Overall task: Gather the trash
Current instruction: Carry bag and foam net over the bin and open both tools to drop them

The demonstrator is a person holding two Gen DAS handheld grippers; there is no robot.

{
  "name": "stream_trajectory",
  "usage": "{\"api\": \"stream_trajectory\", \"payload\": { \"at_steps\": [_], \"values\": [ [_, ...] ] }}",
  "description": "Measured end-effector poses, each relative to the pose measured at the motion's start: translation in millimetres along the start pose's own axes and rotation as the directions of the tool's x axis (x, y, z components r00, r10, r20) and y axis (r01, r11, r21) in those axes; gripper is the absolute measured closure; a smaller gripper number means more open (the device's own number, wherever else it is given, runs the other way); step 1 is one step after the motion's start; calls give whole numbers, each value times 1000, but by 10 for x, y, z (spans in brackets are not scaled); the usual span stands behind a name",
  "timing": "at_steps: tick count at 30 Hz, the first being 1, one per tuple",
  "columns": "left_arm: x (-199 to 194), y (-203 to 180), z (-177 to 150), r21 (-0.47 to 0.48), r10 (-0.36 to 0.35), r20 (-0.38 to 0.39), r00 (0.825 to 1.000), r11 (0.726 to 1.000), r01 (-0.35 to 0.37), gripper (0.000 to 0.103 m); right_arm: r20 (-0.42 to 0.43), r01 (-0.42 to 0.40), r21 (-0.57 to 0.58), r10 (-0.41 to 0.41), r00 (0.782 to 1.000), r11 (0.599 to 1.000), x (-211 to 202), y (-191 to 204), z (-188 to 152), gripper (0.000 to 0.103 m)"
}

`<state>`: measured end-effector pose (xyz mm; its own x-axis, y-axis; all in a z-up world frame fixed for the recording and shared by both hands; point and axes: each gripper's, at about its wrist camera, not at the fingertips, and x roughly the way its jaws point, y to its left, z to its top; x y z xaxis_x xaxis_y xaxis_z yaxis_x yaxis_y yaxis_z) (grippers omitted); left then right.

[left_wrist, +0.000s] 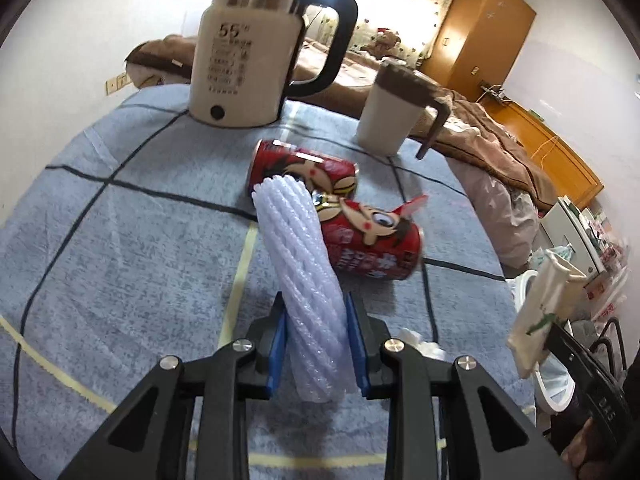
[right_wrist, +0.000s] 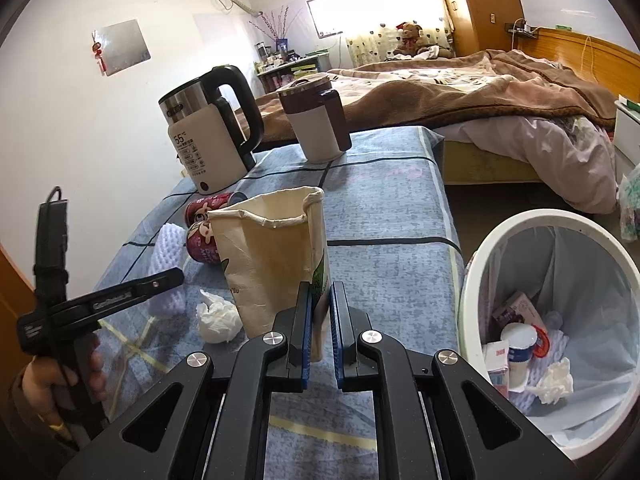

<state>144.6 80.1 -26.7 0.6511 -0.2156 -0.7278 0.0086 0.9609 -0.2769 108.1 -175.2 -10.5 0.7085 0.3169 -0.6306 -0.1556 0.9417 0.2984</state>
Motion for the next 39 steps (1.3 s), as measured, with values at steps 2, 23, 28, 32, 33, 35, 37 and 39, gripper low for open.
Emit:
{"api": "stream_trajectory", "payload": {
  "at_steps": [2,23,28,32,33,35,37,39],
  "values": [
    [-64,-53,-9,18,-12,8,1000,1000,12,74,5,-1,1,1,1000,1000,-33,-15,-2,94],
    [-311,-1143,-110,212,-212,7,977,955,206,73,81,59,80,-66,995,995,-599,-482,-54,94],
    [-263,-1459,-162,256,-256,-18,967,933,252,74,94,103,108,-114,989,989,-754,-694,-67,94],
    [-198,-1723,-208,293,-297,-51,954,908,298,74,96,142,134,-155,983,981,-848,-876,-89,94],
    [-179,-1786,-223,303,-304,-59,951,902,307,74,96,152,142,-166,981,978,-877,-933,-99,94],
    [-148,-1892,-246,313,-318,-76,945,892,326,74,95,169,154,-184,978,974,-916,-1021,-117,94],
    [-151,-2026,-305,339,-320,-82,944,882,328,73,92,182,166,-199,976,969,-945,-1098,-130,94],
    [-112,-2142,-341,352,-331,-102,938,870,345,74,90,199,176,-217,972,964,-973,-1180,-138,94]
  ]
}}
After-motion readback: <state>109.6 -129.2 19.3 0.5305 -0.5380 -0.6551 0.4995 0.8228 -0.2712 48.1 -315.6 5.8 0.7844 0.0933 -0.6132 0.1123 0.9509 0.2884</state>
